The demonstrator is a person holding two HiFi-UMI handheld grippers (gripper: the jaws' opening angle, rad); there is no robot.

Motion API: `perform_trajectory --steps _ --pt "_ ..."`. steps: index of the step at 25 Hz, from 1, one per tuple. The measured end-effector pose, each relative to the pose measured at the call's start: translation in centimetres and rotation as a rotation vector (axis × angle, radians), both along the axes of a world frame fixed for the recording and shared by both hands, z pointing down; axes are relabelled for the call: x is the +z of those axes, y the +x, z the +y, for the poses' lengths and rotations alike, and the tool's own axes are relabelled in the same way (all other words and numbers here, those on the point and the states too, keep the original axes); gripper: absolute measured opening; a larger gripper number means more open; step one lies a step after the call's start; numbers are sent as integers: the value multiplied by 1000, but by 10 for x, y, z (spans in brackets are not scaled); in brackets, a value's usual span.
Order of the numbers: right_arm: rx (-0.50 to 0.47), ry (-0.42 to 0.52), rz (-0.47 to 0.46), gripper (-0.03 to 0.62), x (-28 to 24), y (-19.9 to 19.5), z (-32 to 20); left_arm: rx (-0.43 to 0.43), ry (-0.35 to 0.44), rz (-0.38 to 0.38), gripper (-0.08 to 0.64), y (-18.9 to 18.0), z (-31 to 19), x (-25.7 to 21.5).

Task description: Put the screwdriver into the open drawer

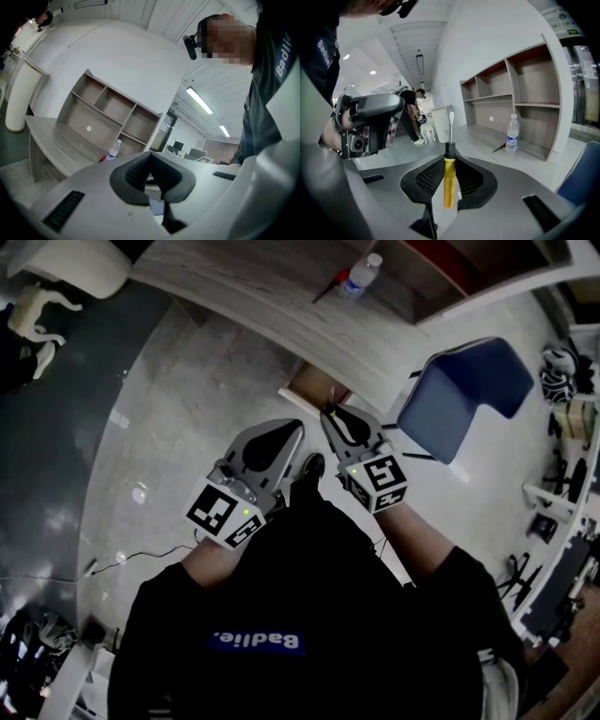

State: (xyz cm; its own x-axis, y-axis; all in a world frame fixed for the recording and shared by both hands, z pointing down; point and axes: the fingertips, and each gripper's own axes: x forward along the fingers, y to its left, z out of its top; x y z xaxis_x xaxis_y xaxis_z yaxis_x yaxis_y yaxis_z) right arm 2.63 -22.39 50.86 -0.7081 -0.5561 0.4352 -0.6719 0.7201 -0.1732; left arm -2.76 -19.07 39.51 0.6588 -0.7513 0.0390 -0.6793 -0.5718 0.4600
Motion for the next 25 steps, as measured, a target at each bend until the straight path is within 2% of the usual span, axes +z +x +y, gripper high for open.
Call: perform_trajectory --steps 12,21,25 --pt "-54 -55 115 95 69 -7 -14 -62 -21 4 2 -16 -15 23" --pt "-63 -117 169 95 125 -12 -25 -93 -44 -11 2 -27 -22 39" --pt "-69 -147 225 95 157 -7 -27 -112 -55 -10 2 -29 -23 46"
